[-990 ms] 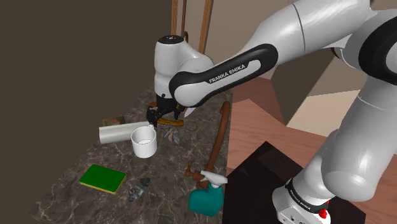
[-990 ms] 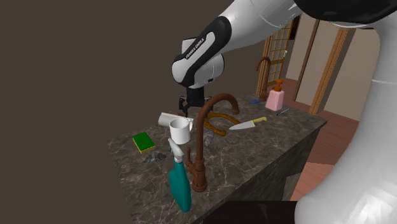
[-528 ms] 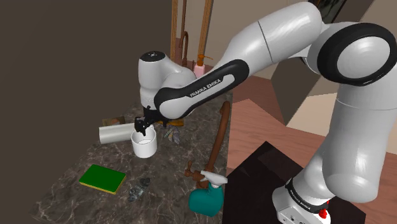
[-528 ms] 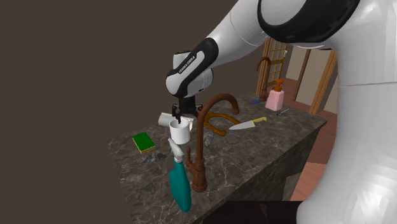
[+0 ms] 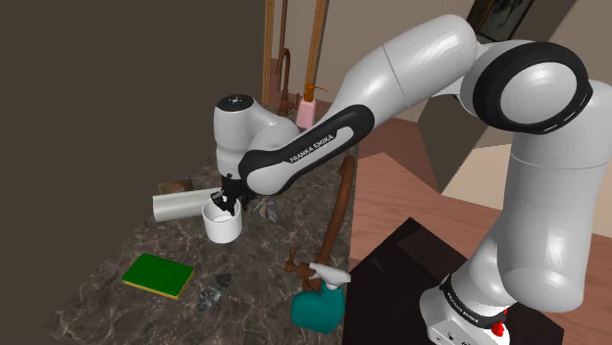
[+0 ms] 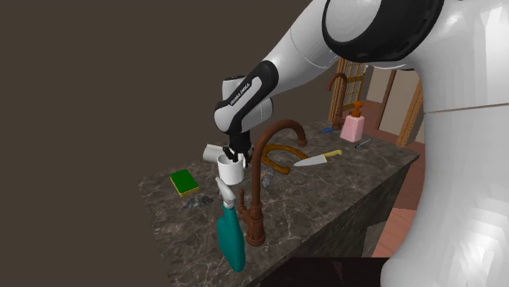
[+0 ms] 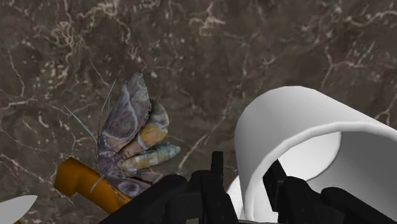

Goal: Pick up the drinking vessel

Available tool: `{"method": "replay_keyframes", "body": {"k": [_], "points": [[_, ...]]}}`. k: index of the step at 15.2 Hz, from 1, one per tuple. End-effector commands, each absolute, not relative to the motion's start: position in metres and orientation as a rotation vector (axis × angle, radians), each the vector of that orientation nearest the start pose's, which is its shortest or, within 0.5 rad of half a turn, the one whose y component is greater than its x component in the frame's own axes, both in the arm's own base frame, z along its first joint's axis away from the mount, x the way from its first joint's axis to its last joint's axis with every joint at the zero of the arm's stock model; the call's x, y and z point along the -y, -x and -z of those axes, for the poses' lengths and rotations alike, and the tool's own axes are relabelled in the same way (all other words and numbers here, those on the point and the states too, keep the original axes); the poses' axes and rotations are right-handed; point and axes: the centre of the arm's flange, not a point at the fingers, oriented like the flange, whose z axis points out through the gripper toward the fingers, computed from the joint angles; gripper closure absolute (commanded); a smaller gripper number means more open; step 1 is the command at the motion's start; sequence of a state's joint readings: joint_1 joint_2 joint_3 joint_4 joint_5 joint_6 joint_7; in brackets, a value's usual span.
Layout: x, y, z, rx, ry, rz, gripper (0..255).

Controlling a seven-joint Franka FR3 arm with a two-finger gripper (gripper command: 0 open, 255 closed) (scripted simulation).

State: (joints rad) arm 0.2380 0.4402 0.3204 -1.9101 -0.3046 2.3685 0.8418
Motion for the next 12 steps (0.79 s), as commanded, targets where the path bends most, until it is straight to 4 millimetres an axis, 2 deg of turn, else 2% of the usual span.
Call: {"method": "replay_keyframes", "body": {"k": [1,8,12], "points": [[-0.323,-0.543,-0.279,-0.161,3.165,0.147,255],[-0.323,-0.543,-0.280,-0.161,3.165,0.147,255],[-0.323,-0.543,-0.301,-0.161,3.165,0.147,255]]}}
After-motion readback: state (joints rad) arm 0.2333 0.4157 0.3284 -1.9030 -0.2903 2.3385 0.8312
